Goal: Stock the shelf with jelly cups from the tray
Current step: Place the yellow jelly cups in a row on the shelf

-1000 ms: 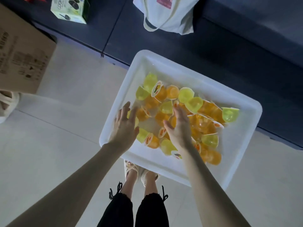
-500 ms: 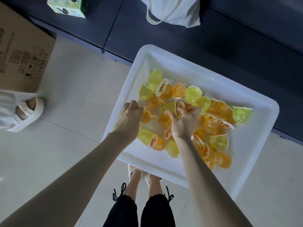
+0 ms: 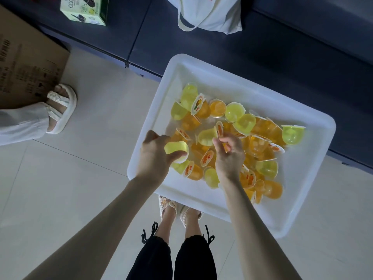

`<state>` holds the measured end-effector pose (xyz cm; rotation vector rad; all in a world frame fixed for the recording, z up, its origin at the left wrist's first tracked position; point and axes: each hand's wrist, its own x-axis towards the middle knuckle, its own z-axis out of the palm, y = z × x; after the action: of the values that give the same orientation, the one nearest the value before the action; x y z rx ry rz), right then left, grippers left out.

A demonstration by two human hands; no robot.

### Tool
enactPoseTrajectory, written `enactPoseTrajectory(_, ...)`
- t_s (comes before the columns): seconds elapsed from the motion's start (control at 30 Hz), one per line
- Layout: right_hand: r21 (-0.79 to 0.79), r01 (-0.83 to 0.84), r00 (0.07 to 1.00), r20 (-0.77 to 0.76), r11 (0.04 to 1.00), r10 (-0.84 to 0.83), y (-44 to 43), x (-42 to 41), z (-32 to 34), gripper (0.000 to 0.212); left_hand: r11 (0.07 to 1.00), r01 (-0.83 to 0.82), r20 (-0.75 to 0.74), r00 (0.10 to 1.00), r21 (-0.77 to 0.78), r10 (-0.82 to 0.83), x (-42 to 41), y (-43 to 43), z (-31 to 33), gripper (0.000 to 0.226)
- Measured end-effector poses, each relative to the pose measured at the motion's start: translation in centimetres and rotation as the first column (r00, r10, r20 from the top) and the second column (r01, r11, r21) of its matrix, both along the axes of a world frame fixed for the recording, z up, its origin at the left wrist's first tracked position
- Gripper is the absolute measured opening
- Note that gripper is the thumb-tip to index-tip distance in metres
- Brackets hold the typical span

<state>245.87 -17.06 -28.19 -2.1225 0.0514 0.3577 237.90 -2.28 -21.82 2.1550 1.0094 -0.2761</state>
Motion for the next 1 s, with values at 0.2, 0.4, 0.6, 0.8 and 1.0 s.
enactPoseTrajectory(0.2, 0.305, 0.149, 0.932, -0.361, 0.941, -0.031, -2.8, -0.7, 5.4, 0.019, 0.673, -0.564, -0.112, 0.799, -0.479, 0.590, -0.5, -1.7, 2.8, 0.025)
enactPoseTrajectory(0.4, 0.470, 0.239, 0.876, -0.481, 0.850, 0.020, -5.0, -1.8, 9.1, 0.021, 0.167, -0.604, -0.289, 0.583, -0.779, 0.760, -0.7, -4.3, 5.4, 0.033)
enactPoseTrajectory(0.6, 0.611, 0.323, 0.843, -0.533, 0.723, 0.074, -6.3, -1.3, 14.5, 0.016, -0.045, -0.438, -0.328, 0.598, -0.898, 0.732, -1.3, -6.0, 10.4, 0.042)
enactPoseTrajectory(0.8, 0.683, 0.432, 0.781, -0.610, 0.589, 0.134, -6.5, -1.6, 24.1, 0.028, 0.142, -0.276, -0.147, 0.805, -0.951, 0.575, -0.5, -7.9, 19.1, 0.060)
enactPoseTrajectory(1.0, 0.700, 0.345, 0.866, -0.494, 0.625, 0.075, -7.6, -1.1, 37.2, 0.053, 0.142, -0.091, 0.002, 0.837, -0.986, 0.548, 1.0, -8.6, 31.1, 0.051)
